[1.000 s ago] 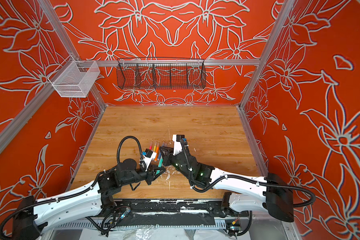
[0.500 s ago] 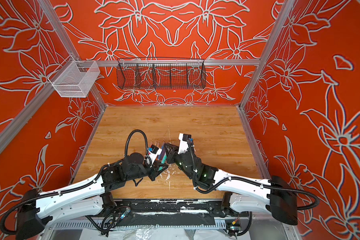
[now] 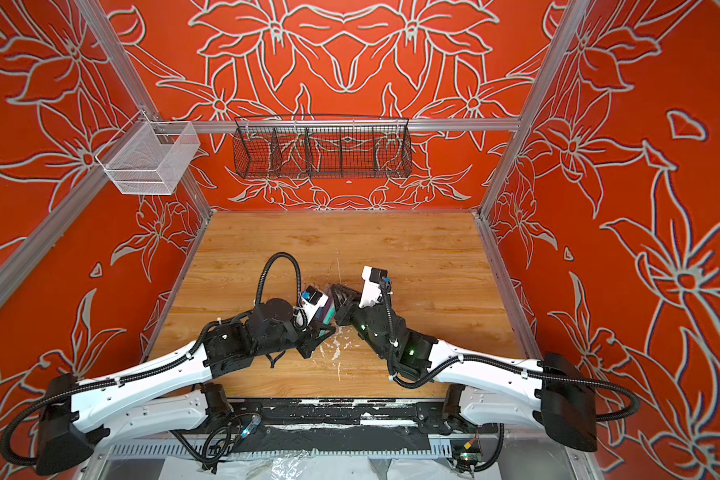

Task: Insert the pens into the pen caps
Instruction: 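Push the cap down onto the green marker tip with the right gripper, then open the right gripper and draw it back from the capped green marker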

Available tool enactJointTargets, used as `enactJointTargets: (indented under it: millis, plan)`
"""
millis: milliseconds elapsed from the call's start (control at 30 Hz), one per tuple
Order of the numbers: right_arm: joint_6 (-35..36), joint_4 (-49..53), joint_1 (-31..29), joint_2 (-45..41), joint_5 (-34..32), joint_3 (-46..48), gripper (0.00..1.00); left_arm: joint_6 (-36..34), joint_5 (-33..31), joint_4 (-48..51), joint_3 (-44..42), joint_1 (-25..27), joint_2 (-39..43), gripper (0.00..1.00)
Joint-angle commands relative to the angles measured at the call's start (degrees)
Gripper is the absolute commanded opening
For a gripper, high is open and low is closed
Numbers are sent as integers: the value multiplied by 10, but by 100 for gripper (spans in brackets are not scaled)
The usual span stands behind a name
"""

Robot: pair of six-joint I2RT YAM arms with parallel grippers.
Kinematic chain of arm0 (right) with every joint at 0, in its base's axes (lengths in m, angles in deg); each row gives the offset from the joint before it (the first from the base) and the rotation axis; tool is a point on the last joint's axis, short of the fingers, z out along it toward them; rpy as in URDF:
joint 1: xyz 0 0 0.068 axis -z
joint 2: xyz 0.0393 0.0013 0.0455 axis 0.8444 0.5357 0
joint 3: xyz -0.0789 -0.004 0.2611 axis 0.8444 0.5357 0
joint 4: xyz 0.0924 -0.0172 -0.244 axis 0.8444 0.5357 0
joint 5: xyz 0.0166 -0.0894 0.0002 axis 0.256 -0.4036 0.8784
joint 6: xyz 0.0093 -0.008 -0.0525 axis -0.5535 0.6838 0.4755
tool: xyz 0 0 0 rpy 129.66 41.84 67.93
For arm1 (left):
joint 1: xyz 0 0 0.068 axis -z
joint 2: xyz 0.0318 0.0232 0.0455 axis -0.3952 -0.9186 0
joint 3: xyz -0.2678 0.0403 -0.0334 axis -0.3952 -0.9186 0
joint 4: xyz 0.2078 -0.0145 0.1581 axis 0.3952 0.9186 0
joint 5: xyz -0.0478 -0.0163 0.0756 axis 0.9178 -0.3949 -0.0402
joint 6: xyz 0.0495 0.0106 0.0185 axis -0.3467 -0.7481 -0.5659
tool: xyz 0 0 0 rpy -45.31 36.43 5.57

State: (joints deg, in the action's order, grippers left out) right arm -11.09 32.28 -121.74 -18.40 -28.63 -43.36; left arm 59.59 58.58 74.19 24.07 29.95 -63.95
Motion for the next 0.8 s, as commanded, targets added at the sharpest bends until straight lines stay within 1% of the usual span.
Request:
enactJointTargets:
  millis: [0, 300, 400, 633, 767]
  plan:
    - [-4, 100, -41, 17, 81, 37, 0, -1, -73, -145, 64, -28, -7, 0]
    - [-12, 92, -68, 9, 59, 53, 0, -18, -50, -155, 98, -53, -43, 0]
    - [-11, 82, -74, 11, 50, 59, 0, -24, -52, -141, 120, -59, -54, 0]
    - [-7, 93, -76, -10, 42, 61, 0, -33, -54, -146, 123, -61, -49, 0]
    - [-16, 74, -79, -8, 56, 65, 0, -42, -61, -137, 136, -61, -47, 0]
